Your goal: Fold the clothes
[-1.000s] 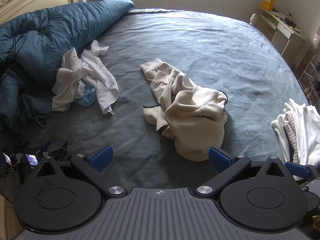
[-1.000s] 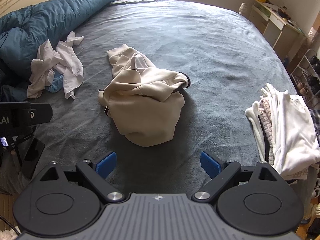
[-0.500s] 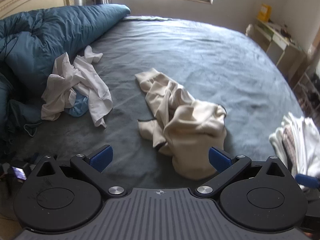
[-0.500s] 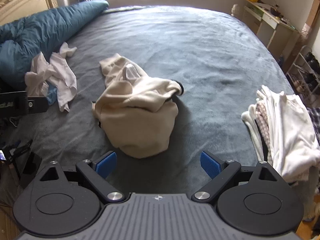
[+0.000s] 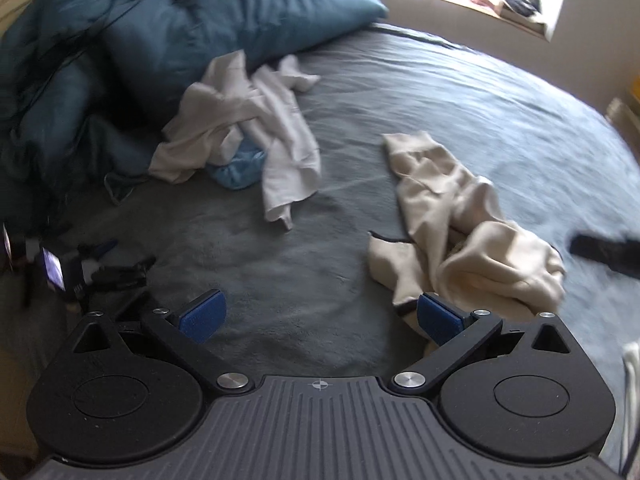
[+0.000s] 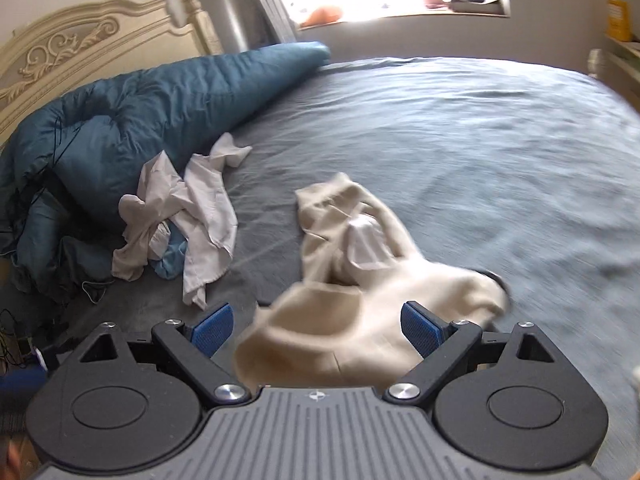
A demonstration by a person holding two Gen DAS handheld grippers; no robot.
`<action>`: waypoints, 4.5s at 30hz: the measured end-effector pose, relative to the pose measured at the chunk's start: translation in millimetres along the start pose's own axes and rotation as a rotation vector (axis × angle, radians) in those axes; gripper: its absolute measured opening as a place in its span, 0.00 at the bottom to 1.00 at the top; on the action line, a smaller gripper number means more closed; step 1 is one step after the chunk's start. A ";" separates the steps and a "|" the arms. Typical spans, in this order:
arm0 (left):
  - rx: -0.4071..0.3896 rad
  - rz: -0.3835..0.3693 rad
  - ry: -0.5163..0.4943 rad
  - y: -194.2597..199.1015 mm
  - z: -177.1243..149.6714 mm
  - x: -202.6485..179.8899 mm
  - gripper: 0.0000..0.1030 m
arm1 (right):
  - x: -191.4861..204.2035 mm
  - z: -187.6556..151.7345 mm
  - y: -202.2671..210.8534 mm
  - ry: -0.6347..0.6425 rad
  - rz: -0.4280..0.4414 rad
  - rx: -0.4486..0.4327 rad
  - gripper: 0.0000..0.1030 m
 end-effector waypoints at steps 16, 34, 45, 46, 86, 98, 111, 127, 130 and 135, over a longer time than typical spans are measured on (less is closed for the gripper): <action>0.124 -0.136 0.056 -112.9 -31.7 -14.0 0.65 | -32.8 -92.6 -23.2 0.059 0.010 0.156 0.06; 0.324 -0.449 -0.268 -153.7 -74.1 -129.7 0.67 | -138.8 -184.2 89.3 -0.172 -0.381 0.226 0.18; 0.341 -0.449 -0.211 -157.4 -79.1 -112.4 0.15 | -41.8 -103.2 0.8 0.160 0.058 0.141 0.70; 0.333 -0.455 -0.207 -154.1 -77.8 -109.1 0.12 | -34.0 -109.7 -11.9 0.192 0.072 0.175 0.69; 0.408 -0.299 -0.149 -111.4 -69.7 38.4 0.55 | 47.6 -131.7 51.0 0.128 0.517 0.185 0.53; 0.333 -0.223 -0.412 -238.3 -63.0 -104.5 0.59 | 7.8 2.9 -150.5 0.591 -0.070 0.042 0.71; 0.314 -0.245 -0.373 -214.2 -72.6 -80.7 0.40 | -139.8 -42.7 -26.3 -0.238 -0.235 -0.104 0.07; 0.323 -0.374 -0.436 -164.5 -55.1 -109.2 0.70 | -126.3 -60.9 105.1 -0.266 -0.194 -0.322 0.02; 0.297 -0.377 -0.457 -180.0 -54.2 -141.9 0.79 | -121.7 -47.7 114.3 -0.226 -0.188 -0.360 0.02; 0.339 -0.353 -0.524 -198.9 -73.3 -166.8 0.61 | -127.0 -51.2 143.1 -0.272 -0.190 -0.415 0.02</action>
Point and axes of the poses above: each gripper's, at about its wrist camera, not at the fingertips, and y roughly against the way its jaws point, x to its left, z to its top, the point moved 6 cm from there along -y, roughly the way its jaws point, and after that the axes turned 14 degrees about y, right-handed, at the moved point
